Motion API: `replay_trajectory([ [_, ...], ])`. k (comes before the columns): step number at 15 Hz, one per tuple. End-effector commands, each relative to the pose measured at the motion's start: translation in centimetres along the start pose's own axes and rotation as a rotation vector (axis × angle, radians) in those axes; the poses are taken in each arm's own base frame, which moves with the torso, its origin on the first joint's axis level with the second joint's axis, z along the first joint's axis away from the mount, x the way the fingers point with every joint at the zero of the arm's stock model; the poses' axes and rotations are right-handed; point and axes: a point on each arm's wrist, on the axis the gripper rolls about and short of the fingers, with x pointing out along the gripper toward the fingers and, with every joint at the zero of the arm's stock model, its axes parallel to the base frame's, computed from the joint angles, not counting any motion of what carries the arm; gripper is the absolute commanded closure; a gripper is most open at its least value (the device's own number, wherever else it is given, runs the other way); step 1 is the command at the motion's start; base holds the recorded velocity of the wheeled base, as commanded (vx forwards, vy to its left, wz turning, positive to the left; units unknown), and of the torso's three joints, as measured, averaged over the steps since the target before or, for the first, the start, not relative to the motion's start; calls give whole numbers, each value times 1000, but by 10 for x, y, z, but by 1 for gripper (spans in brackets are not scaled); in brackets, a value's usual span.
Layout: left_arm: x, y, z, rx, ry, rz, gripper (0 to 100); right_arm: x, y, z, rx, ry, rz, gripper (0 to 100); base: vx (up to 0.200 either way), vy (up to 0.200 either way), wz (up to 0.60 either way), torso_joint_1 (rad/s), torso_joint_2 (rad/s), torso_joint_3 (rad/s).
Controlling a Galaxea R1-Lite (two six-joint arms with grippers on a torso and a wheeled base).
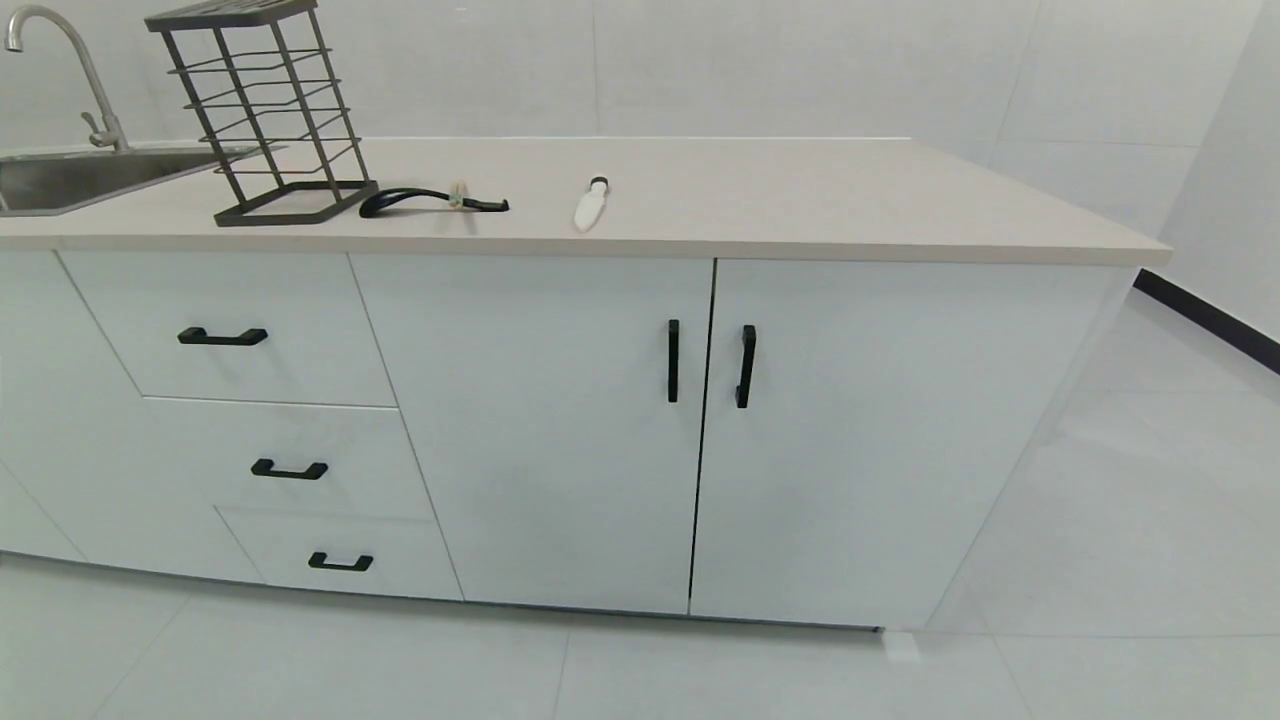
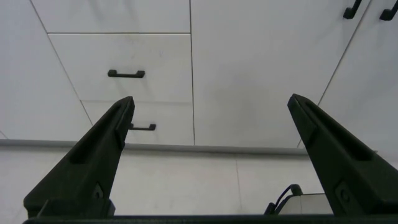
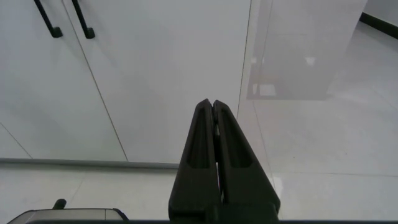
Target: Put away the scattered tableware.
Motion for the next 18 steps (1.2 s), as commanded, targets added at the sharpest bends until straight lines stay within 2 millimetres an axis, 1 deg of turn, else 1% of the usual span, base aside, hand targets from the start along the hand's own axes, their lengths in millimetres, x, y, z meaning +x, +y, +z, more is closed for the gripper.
replay_trajectory([
  [1, 0, 0, 0, 0, 2, 0, 0, 0, 0, -1, 1, 4, 0, 100, 0, 0, 0, 0, 0, 0],
  [2, 0, 0, 0, 0, 2, 0, 0, 0, 0, -1, -1, 4, 0, 100, 0, 0, 0, 0, 0, 0],
  [17, 0, 0, 0, 0, 0, 0, 0, 0, 0, 0, -1, 4, 0, 100, 0, 200, 0, 1, 2, 2],
  [18, 0, 0, 0, 0, 0, -1, 0, 0, 0, 0, -1, 2, 0, 100, 0, 200, 600, 2, 2, 2],
])
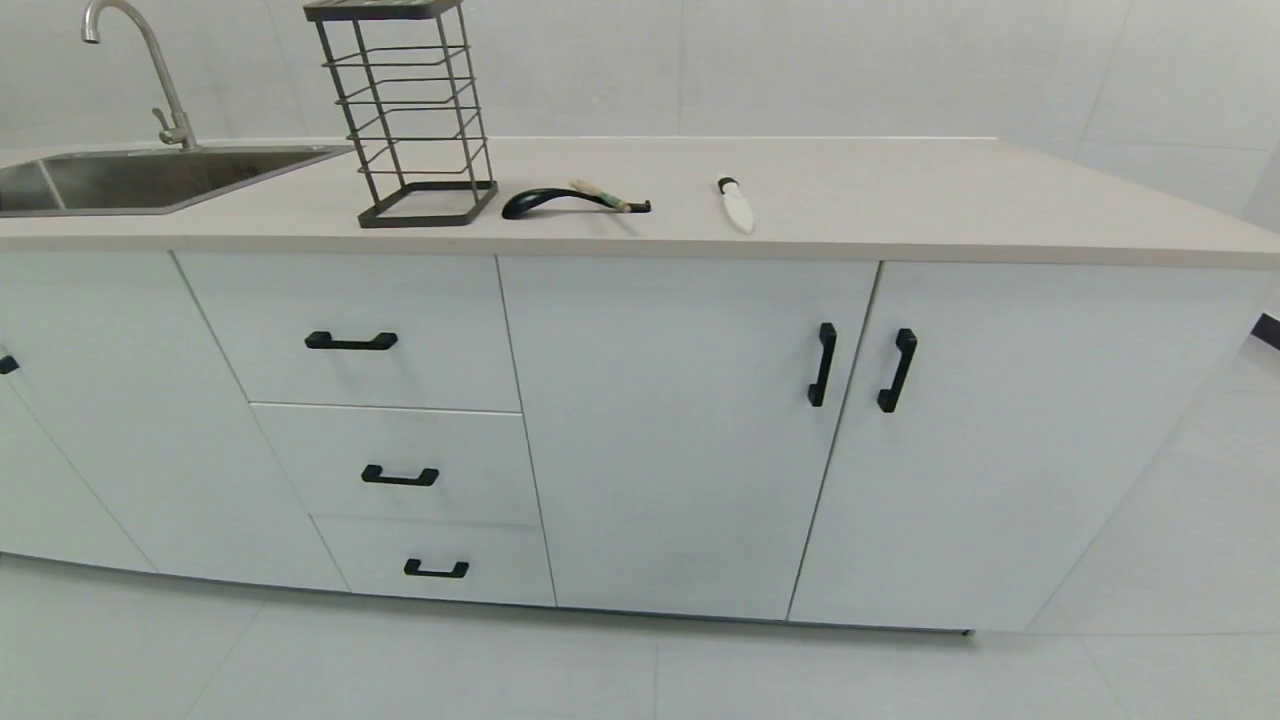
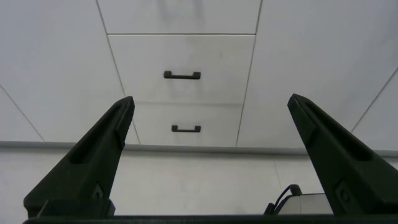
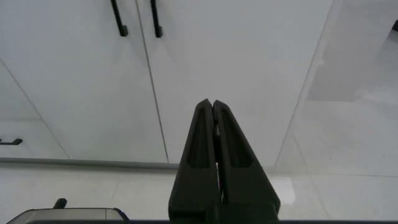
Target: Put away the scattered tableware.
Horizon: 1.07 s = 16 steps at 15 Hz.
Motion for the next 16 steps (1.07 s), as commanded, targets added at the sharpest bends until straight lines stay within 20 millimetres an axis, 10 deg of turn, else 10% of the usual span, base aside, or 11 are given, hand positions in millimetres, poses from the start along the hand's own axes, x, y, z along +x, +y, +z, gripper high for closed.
replay_trajectory([
  [1, 0, 0, 0, -1, 0, 0, 0, 0, 0, -1, 0, 4, 0, 100, 0, 200, 600, -2, -2, 7],
  [16, 0, 0, 0, -1, 0, 2, 0, 0, 0, 0, 2, 3, 0, 100, 0, 80, 160, 2, 3, 1],
])
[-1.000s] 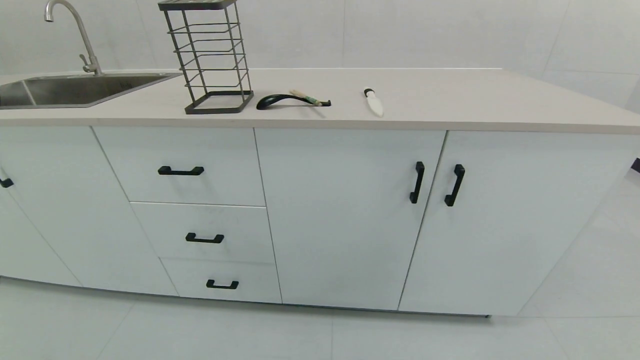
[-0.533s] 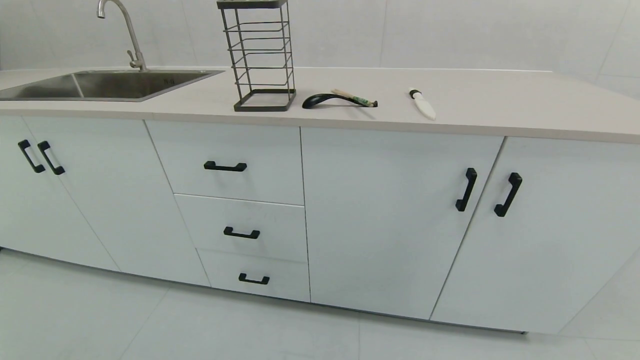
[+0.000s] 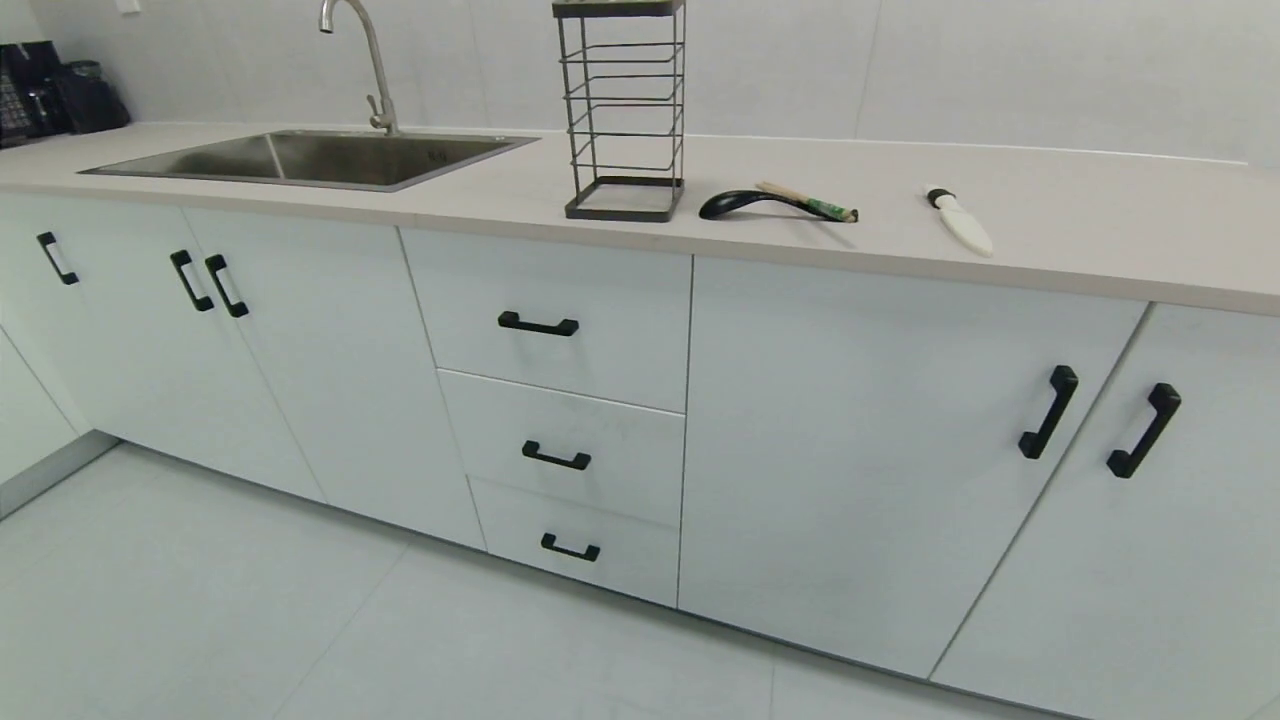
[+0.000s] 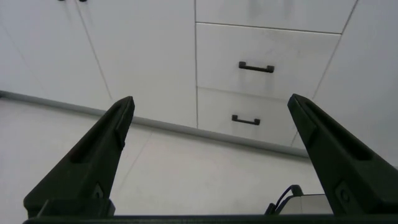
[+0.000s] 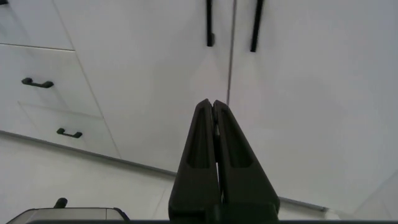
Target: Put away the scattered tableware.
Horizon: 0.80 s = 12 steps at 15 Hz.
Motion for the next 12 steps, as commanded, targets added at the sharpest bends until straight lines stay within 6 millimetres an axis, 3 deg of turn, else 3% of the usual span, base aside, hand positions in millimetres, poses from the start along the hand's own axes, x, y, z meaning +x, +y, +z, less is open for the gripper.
replay_trajectory([
  [1, 0, 0, 0, -1, 2, 0, 0, 0, 0, 0, 2, -1, 1, 100, 0, 200, 0, 2, -2, 2],
  [4, 0, 0, 0, -2, 0, -1, 0, 0, 0, 0, 0, 1, 1, 100, 200, 200, 0, -6, 2, 15],
  [5, 0, 0, 0, -1, 0, -1, 0, 0, 0, 0, 0, -1, 1, 100, 200, 0, 0, 2, 7, 7],
  [10, 0, 0, 0, -1, 2, -3, 0, 0, 0, 0, 0, 1, -1, 100, 0, 0, -600, 3, 4, 2],
  [12, 0, 0, 0, -1, 2, -3, 0, 0, 0, 0, 0, 1, -1, 100, 0, 0, 0, 0, 0, 0],
])
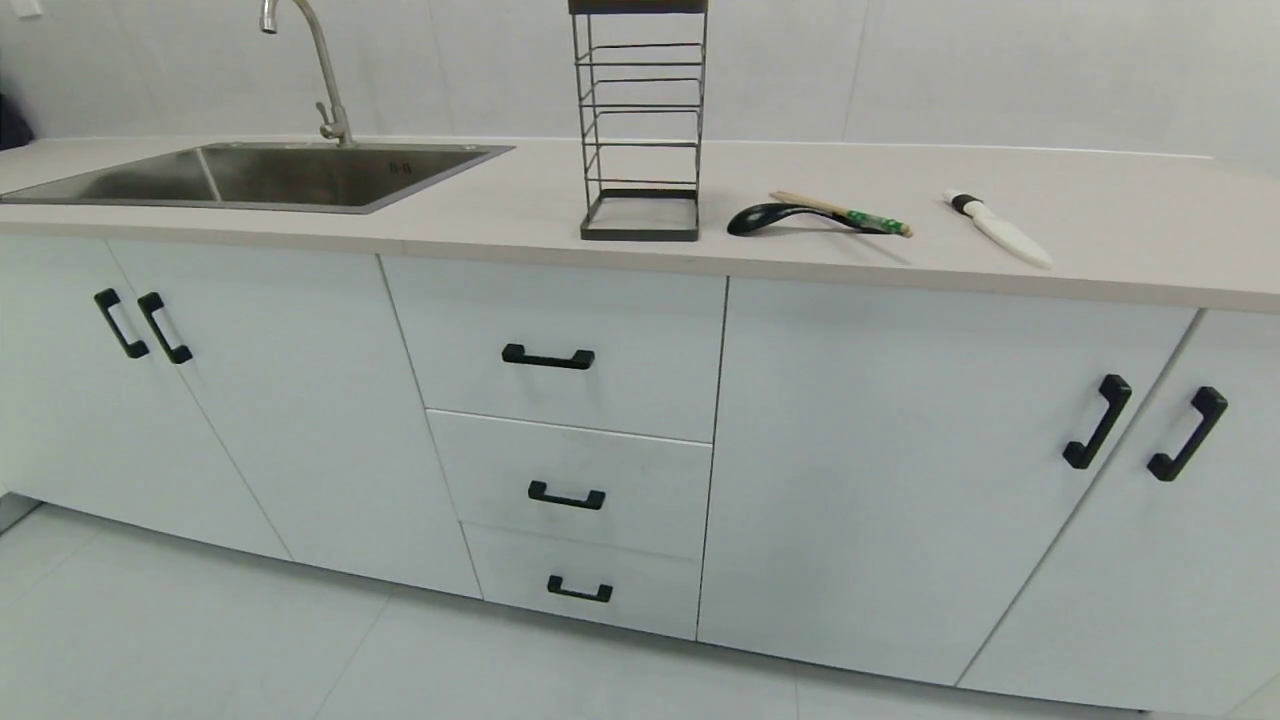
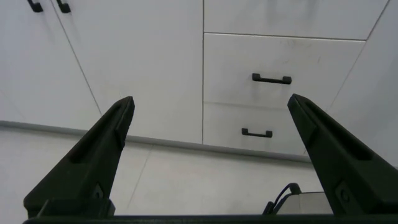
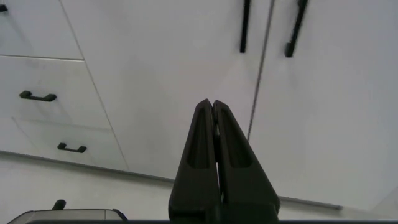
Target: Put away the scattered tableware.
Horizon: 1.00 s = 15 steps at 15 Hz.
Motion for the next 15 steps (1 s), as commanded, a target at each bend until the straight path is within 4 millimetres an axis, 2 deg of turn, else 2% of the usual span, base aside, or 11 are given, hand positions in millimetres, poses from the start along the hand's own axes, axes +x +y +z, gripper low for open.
replay_trajectory([
  [1, 0, 0, 0, 0, 0, 2, 0, 0, 0, 0, 0, 2, 0, 100, 0, 0, 0, 0, 0, 0],
  [7, 0, 0, 0, 3, 0, 2, 0, 0, 0, 0, 0, 2, 0, 100, 0, -200, 0, 2, 2, -1],
  [10, 0, 0, 0, -3, 0, 0, 0, 0, 0, 0, 0, 2, 0, 100, 0, 0, 0, 0, 0, 0],
  [13, 0, 0, 0, -5, 1, 0, 0, 0, 0, 0, 0, 2, 0, 100, 0, 0, 600, 5, -1, 4],
  [15, 0, 0, 0, -3, 1, 0, 0, 0, 0, 0, 0, 2, 0, 100, 0, 0, 0, 0, 0, 0],
])
